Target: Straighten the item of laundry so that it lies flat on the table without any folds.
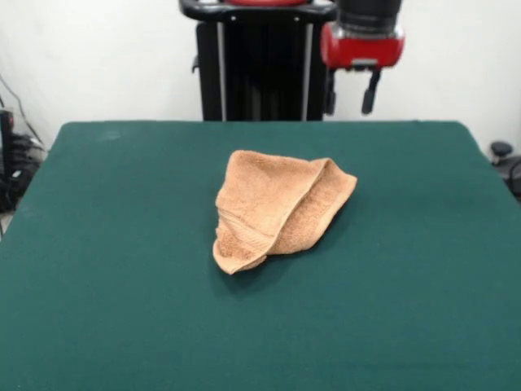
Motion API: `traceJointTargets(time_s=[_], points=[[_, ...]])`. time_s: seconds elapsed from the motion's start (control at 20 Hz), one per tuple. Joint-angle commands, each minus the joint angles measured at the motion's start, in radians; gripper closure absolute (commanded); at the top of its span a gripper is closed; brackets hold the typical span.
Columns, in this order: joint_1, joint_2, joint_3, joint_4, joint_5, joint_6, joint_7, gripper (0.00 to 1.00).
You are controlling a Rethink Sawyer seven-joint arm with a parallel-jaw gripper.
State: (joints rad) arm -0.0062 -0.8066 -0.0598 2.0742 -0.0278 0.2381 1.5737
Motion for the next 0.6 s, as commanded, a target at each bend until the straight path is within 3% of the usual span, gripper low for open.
traceJointTargets(time_s=[0.05, 0.6], points=[[0.052, 0.122, -0.006, -0.140, 0.037, 0.034, 0.194, 0.00], [0.090, 0.170, -0.021, -0.280, 0.078, 0.115, 0.207, 0.00]])
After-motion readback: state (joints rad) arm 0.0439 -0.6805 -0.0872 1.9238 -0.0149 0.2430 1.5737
